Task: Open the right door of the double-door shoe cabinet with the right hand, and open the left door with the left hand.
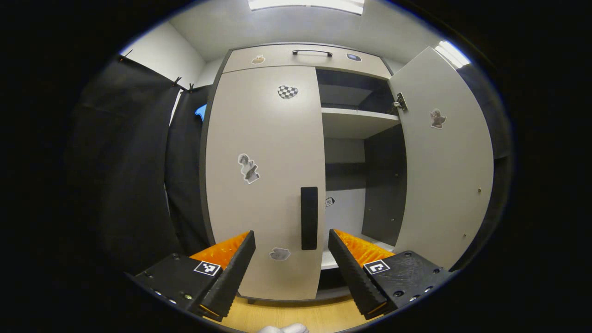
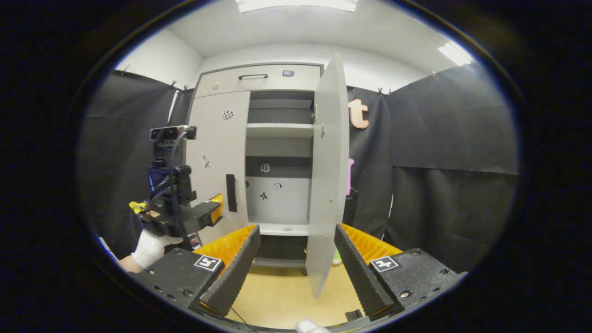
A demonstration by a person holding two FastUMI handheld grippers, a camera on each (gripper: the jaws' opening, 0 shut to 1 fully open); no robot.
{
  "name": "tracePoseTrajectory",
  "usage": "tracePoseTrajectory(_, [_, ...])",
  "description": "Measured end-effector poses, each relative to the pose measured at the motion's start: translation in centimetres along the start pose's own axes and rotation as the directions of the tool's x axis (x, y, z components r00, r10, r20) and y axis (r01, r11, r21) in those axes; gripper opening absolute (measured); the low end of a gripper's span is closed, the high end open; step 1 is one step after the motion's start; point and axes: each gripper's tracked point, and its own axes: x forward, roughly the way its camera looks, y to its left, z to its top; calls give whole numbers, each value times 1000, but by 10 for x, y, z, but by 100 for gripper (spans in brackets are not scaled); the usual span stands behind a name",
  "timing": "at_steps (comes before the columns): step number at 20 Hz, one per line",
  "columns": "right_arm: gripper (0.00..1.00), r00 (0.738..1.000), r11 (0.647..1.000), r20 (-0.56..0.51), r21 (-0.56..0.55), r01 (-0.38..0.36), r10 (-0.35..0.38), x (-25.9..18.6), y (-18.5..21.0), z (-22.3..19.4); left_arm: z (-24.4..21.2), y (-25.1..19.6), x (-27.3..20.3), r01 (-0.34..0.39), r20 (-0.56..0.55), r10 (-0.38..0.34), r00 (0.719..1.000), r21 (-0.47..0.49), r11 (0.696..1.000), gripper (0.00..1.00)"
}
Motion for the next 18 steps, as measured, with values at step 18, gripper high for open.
tracePoseTrajectory(18, [100, 997, 997, -33, -28, 69, -70, 36, -24, 1, -35, -26, 111, 16, -75, -16, 997, 10, 1000, 65])
